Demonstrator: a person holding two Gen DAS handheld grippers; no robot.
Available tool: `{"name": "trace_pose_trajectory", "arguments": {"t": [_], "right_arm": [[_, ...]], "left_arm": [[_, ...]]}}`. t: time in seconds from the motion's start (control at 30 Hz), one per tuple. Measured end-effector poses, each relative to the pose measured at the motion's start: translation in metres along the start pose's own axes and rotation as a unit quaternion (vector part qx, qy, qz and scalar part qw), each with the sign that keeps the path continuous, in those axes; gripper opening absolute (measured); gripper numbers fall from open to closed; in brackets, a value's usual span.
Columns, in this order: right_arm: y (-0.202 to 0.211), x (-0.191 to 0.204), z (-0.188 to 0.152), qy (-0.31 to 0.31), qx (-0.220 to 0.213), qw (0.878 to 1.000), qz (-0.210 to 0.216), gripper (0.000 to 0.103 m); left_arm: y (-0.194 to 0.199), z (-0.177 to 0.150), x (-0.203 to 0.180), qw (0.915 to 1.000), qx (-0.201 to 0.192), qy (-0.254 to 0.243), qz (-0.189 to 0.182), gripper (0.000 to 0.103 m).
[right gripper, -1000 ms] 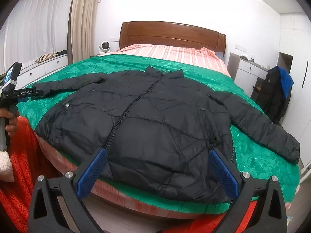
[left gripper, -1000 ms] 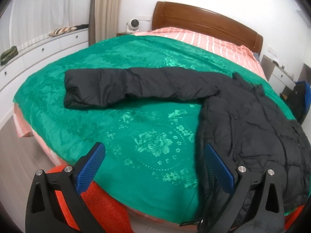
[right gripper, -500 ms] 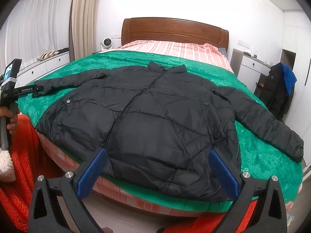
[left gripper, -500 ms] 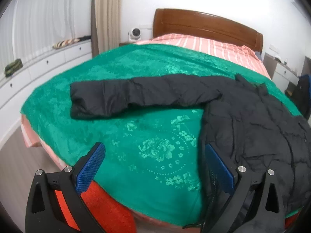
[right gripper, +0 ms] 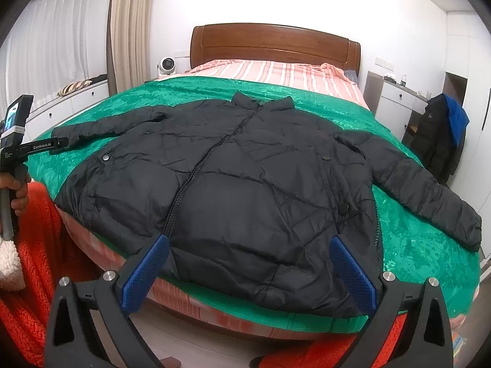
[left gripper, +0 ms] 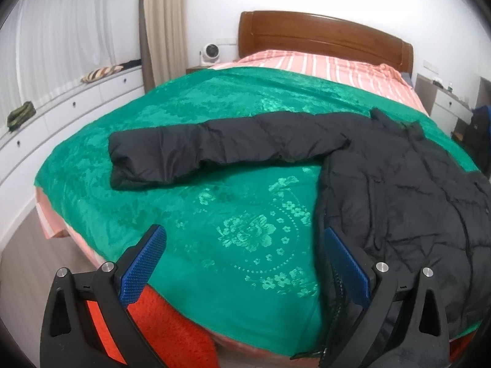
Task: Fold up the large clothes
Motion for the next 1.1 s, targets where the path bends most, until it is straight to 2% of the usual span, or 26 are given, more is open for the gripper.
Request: {"name": "trace_pose_trajectory", "arguments": {"t": [0.53, 0.6, 0.7, 0.77, 0.8, 0.9, 0.93, 1.03, 1.1], "right_arm": [[-0.003, 0.003, -0.003, 0.004, 0.008, 1.000, 0.005, 0.103], [0.000, -0.006, 0.001, -0.017, 0.005, 1.000, 0.010, 0.102], [0.008, -0.055, 0.011, -0.102, -0.018, 0.994, 0.015, 0.102], [0.010, -0.118, 0.011, -0.182, -0.028, 0.983, -0.003, 0.102], [0.008, -0.154, 0.005, -0.232, -0.028, 0.972, -0.010, 0.103], [-0.002, -0.250, -0.030, -0.372, -0.026, 0.928, -0.022, 0.103], [-0.009, -0.285, -0.050, -0.423, -0.023, 0.905, -0.027, 0.102], [-0.024, -0.344, -0.086, -0.501, -0.018, 0.864, -0.043, 0.102], [-0.036, -0.380, -0.109, -0.555, -0.024, 0.829, -0.058, 0.100]], "left_arm": [[0.000, -0.002, 0.000, 1.0000, -0.001, -0.003, 0.003, 0.102], [0.000, -0.001, 0.001, 1.0000, -0.001, -0.002, 0.004, 0.102], [0.001, -0.001, 0.001, 1.0000, -0.002, -0.001, 0.006, 0.102], [0.000, -0.001, 0.001, 1.0000, -0.002, -0.001, 0.005, 0.102], [0.000, -0.001, 0.001, 1.0000, -0.001, 0.000, 0.003, 0.102], [0.001, -0.001, 0.003, 1.0000, 0.000, 0.005, 0.001, 0.102], [0.002, 0.000, 0.005, 1.0000, -0.001, 0.009, 0.000, 0.102], [0.000, 0.000, 0.008, 0.9998, 0.002, 0.017, 0.000, 0.102], [0.000, 0.000, 0.008, 0.9998, 0.004, 0.019, 0.002, 0.102]]}}
Point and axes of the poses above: each gripper's, at about its wrist camera, not at the fingertips, and y roughly against the way its jaws point, x to its left, z to its top, the point moved 9 cm from there along -y, roughly the way its jaws point, and after that the axes turned 5 degrees about y, right-handed, at the moved point
